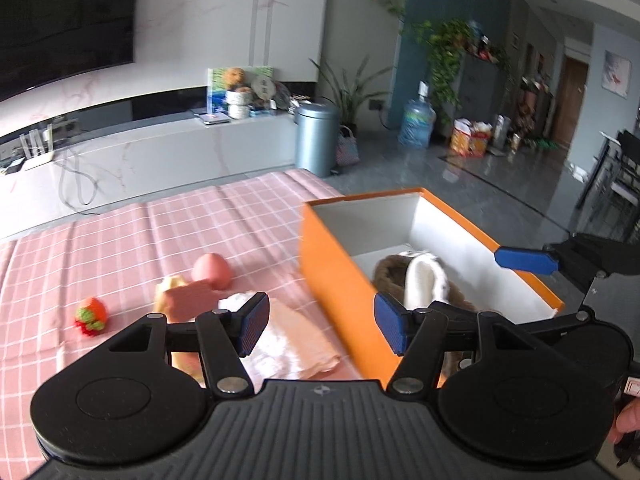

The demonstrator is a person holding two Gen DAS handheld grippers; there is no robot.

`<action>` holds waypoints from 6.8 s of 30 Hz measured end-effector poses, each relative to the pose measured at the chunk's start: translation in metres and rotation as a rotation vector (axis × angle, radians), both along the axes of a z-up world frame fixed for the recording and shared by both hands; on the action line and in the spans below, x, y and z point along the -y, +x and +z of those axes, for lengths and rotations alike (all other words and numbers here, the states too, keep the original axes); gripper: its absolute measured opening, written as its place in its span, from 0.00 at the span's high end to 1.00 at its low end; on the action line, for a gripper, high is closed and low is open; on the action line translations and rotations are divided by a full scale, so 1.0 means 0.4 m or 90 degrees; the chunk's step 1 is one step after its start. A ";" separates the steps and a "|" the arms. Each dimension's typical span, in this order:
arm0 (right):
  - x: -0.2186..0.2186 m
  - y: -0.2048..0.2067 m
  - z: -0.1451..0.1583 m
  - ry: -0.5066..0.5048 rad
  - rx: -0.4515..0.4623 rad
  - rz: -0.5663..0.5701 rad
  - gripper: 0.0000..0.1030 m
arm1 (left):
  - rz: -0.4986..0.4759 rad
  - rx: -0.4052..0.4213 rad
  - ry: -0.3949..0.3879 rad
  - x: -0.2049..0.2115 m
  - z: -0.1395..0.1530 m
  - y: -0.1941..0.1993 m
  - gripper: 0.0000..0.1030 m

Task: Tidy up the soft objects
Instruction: 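Open both tools to drop the bib and headband into the box, then grasp the Deeyeo wipe pack with the left tool while the right tool grasps the knitted pouch, then lift and carry the wipe pack with the left tool while the right tool carries the pouch to the box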

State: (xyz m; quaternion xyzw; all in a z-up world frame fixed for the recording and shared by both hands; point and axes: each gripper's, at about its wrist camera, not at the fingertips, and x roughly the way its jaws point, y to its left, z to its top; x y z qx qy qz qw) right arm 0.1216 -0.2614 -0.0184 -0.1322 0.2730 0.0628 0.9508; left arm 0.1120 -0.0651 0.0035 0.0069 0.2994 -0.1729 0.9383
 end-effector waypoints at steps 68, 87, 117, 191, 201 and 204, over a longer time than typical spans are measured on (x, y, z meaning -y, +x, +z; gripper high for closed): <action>-0.403 0.178 -0.287 0.124 -0.261 0.148 0.37 | 0.017 -0.083 0.093 -0.389 -0.255 0.019 0.17; -0.406 0.165 -0.296 0.124 -0.255 0.181 0.59 | -0.014 -0.156 0.032 -0.404 -0.311 0.072 0.28; -0.419 0.076 -0.283 0.139 -0.263 0.218 0.25 | 0.150 -0.188 0.025 -0.438 -0.299 -0.075 0.18; 0.250 0.253 0.014 0.026 -0.093 0.047 0.67 | -0.122 -0.074 0.048 0.249 -0.004 0.254 0.42; 0.253 0.343 -0.096 -0.022 -0.141 0.066 0.66 | -0.146 -0.096 0.132 0.315 -0.077 0.317 0.42; 0.250 0.368 -0.125 -0.030 -0.158 0.079 0.66 | -0.157 -0.096 0.160 0.333 -0.095 0.330 0.42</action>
